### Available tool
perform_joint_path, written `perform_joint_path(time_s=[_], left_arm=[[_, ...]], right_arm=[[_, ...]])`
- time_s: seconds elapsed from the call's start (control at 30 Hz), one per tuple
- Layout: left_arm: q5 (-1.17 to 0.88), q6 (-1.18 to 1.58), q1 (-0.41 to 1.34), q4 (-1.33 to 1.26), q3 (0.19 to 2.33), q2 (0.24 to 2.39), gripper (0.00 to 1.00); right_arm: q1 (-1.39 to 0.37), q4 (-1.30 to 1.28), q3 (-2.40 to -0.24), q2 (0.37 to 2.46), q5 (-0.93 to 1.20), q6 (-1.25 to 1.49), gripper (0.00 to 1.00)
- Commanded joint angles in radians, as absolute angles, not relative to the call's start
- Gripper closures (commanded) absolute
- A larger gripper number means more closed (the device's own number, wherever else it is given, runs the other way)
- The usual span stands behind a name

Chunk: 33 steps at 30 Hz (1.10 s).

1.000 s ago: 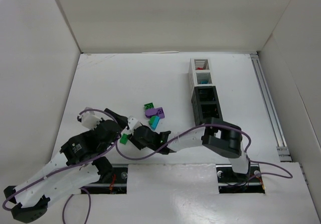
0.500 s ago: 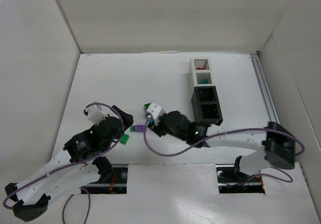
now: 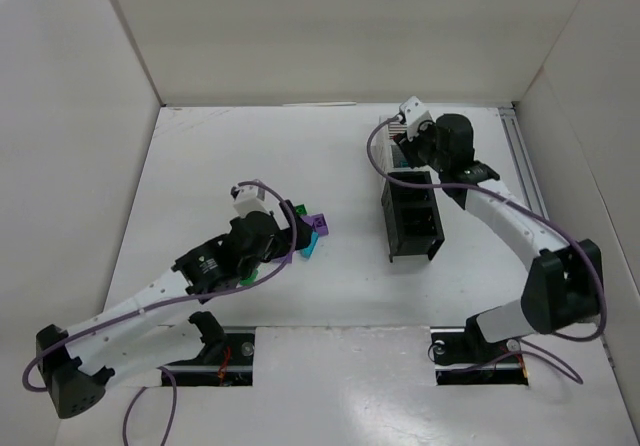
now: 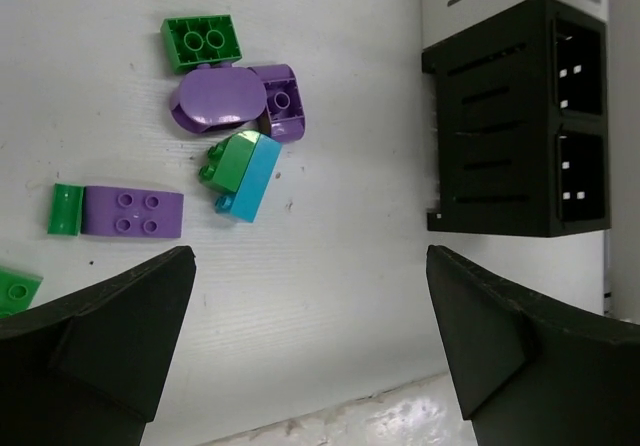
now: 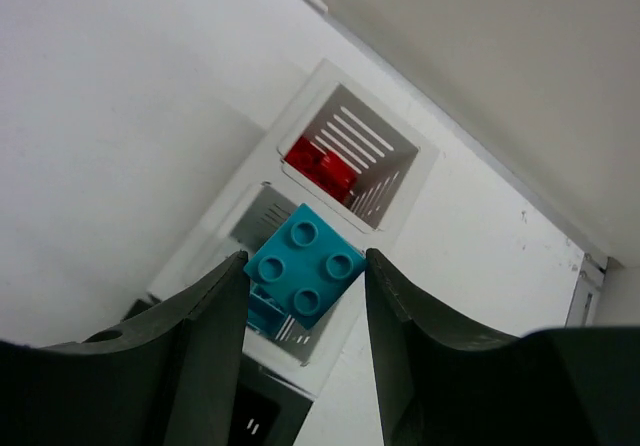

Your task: Sort the legos into containers by color

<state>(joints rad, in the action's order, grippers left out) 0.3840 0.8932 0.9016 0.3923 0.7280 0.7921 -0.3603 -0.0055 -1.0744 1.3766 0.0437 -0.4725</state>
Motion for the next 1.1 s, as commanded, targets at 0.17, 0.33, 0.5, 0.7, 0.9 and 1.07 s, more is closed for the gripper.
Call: perform_joint_path(time_s=[0.17, 0.33, 0.5, 0.7, 0.9, 1.07], left_arm=[[0.31, 0.773, 0.853, 0.273, 0.75, 0.929, 0.0], [0.289, 0.761, 0.822, 0.262, 0.75, 0.963, 0.0], [0.288, 0.761, 0.822, 0.262, 0.75, 0.963, 0.0], [0.298, 0.795, 0.813, 0.299, 0.732, 0.902, 0.0], [0.321, 0.873, 0.813, 0.379, 0.701, 0.807, 0.0], [0.344, 0.91, 0.813, 0.437, 0.678, 0.701, 0.0]], right_arm=[[-0.258, -0.038, -1.198, 1.549, 0.233, -0.526, 0.7], [-0.249, -0.038, -1.173, 1.549, 0.233, -0.526, 0.43], [-0.259, -0.038, -1.163, 1.494, 0.219, -0.54, 0.12], [-0.382, -0.087, -1.074, 1.341, 0.241, -0.672, 0.08], [-0.708, -0.109, -0.919, 1.282, 0.267, -0.66, 0.04], [-0.88, 0.038, -0.793, 1.345, 0.17, -0.487, 0.03]])
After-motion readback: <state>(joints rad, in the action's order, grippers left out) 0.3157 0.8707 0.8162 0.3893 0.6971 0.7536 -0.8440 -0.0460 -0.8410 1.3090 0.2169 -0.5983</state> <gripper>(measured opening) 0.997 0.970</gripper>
